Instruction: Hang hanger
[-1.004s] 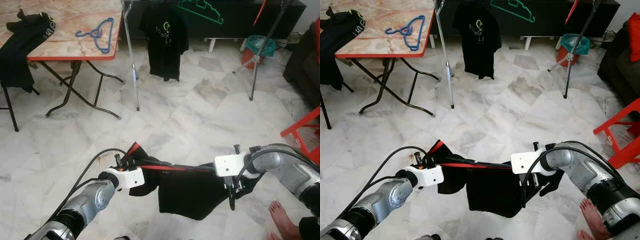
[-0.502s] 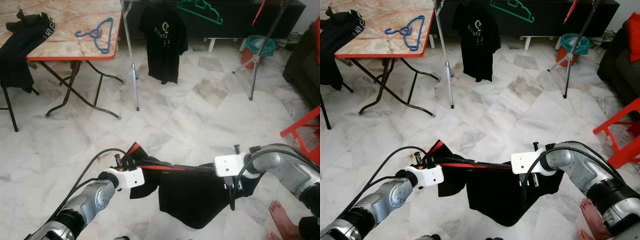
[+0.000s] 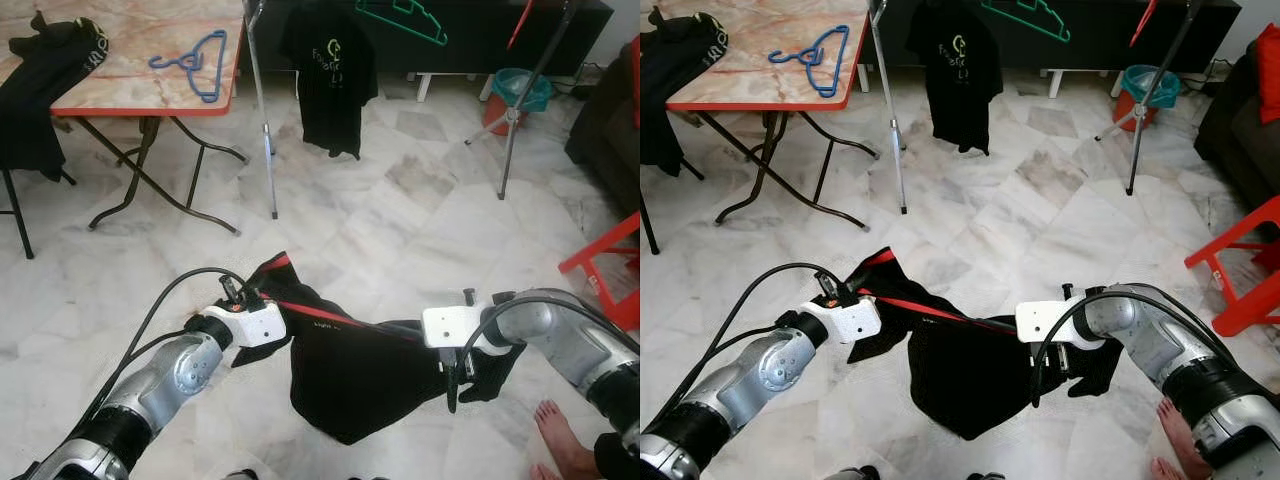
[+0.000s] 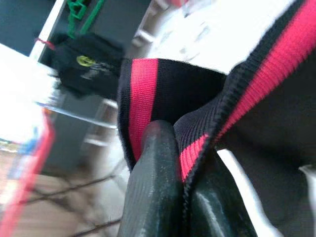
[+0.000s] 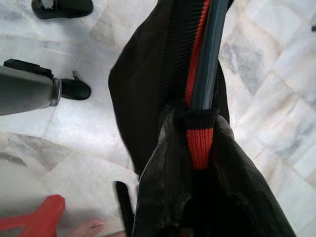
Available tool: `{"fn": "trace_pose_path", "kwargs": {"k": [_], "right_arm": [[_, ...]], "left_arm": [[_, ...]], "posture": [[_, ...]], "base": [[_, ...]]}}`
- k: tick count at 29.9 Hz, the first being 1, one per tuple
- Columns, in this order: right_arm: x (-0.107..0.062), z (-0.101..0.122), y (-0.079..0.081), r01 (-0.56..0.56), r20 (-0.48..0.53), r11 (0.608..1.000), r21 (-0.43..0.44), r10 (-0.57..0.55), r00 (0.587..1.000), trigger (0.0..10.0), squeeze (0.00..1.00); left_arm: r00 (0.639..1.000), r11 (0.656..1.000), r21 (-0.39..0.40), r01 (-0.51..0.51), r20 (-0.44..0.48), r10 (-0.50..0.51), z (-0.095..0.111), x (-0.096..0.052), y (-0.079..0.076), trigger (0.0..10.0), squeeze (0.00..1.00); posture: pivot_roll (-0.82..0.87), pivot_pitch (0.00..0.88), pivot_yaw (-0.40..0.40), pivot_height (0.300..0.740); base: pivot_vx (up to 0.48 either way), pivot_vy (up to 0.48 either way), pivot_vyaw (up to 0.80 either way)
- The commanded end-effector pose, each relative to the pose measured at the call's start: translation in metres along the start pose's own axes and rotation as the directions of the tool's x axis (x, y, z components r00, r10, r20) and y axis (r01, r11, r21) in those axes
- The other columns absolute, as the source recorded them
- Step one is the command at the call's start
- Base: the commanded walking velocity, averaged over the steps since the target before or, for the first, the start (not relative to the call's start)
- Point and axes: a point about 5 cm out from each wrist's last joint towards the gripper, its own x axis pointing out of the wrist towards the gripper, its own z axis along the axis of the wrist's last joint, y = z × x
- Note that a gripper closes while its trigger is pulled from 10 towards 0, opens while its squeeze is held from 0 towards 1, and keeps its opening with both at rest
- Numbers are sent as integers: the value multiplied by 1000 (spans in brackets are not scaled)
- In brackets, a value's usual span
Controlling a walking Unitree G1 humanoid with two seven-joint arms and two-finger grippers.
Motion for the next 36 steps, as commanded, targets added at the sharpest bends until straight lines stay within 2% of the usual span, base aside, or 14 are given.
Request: {"fn": "trace_pose_path", "kwargs": {"k": [1, 2, 5, 6, 10, 13, 14, 20, 25, 30, 36], "right_arm": [[0, -55, 32, -84, -214, 976, 199, 127, 969, 0, 0], [0, -55, 32, -84, -214, 976, 199, 127, 969, 0, 0], [9, -42, 33, -122, -127, 968, 219, 152, 980, 0, 0], [14, -36, 34, -141, -98, 967, 210, 165, 982, 0, 0], [19, -20, 31, -186, 23, 959, 215, 185, 982, 0, 0], [20, -16, 30, -208, 51, 958, 199, 202, 978, 0, 0], [21, -15, 29, -222, 55, 957, 189, 215, 975, 0, 0], [20, -2, 25, -255, 162, 951, 175, 227, 960, 0, 0], [20, 4, 29, -315, 210, 936, 154, 280, 937, 0, 0], [19, 1, 31, -333, 178, 938, 101, 312, 933, 0, 0], [15, 3, 33, -376, 206, 924, 66, 356, 912, 0, 0]], "left_arm": [[992, 975, -189, -116, -78, 103, -18, -15, 35, 10000, 0], [992, 975, -189, -116, -78, 103, -18, -15, 35, 10000, 0], [999, 955, -295, -36, 9, 40, -1, -11, 29, 10000, 0], [998, 932, -360, 35, 63, -13, 11, -7, 24, 10000, 0], [986, 891, -430, 144, 137, -93, 24, -5, 18, 10000, 0], [973, 861, -461, 215, 175, -149, 28, -7, 15, 10000, 0], [959, 836, -475, 276, 194, -206, 30, -9, 10, 10000, 0], [934, 798, -486, 357, 205, -293, 33, -12, 0, 10000, 0], [947, 834, -449, 319, 113, -302, 22, -8, -3, 10000, 0], [969, 875, -422, 237, 35, -246, 15, 0, 0, 10000, 0], [960, 857, -438, 271, 55, -276, 16, 0, -5, 10000, 0]], "posture": [[6, 145, -56, 740], [6, 145, -56, 740], [8, 144, -54, 740], [8, 144, -54, 740], [13, 141, -54, 740], [16, 141, -55, 740], [19, 138, -53, 740], [25, 138, -52, 740], [26, 135, -49, 740], [27, 125, -46, 740], [25, 122, -45, 740]], "base": [[0, 0, 0], [0, 0, 0], [0, 0, 0], [0, 0, 0], [0, 0, 0], [0, 0, 0], [0, 0, 0], [0, 0, 0], [0, 0, 0], [0, 0, 0], [0, 0, 0]]}}
